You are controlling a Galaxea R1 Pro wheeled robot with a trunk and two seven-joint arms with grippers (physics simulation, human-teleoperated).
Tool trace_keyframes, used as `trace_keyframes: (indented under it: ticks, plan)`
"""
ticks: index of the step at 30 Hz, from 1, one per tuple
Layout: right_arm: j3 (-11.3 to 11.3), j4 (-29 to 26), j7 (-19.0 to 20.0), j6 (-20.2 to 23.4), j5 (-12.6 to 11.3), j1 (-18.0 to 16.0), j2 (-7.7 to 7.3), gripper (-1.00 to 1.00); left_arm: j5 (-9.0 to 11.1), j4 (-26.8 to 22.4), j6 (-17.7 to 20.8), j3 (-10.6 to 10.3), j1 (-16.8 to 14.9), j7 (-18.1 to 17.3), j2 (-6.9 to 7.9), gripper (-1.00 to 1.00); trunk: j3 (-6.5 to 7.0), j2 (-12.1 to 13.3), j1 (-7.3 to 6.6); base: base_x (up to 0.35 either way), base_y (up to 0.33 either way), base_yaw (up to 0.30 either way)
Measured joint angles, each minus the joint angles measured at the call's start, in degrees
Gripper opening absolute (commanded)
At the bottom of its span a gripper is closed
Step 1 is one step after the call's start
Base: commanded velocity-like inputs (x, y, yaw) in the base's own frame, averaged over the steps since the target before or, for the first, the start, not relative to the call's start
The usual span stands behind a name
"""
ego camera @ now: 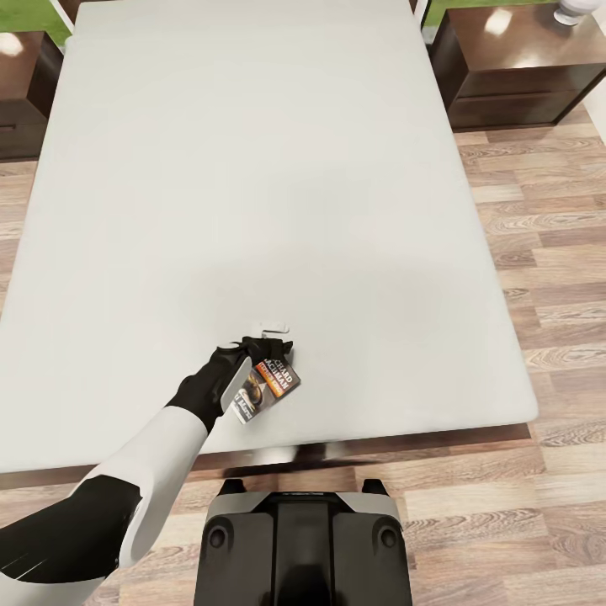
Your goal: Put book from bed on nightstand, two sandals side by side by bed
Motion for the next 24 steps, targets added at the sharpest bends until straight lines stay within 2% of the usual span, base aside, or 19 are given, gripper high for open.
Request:
trace_keyframes:
  ticks: [24]
  plan:
    - [0.0,0.0,0.0,0.0,0.0,0.0,-0.08,1.0,0.0,0.0,-0.1,0.0,0.0,1.1,-0.06,1.0,0.0,0.0,0.0,0.0,0.0,0.0]
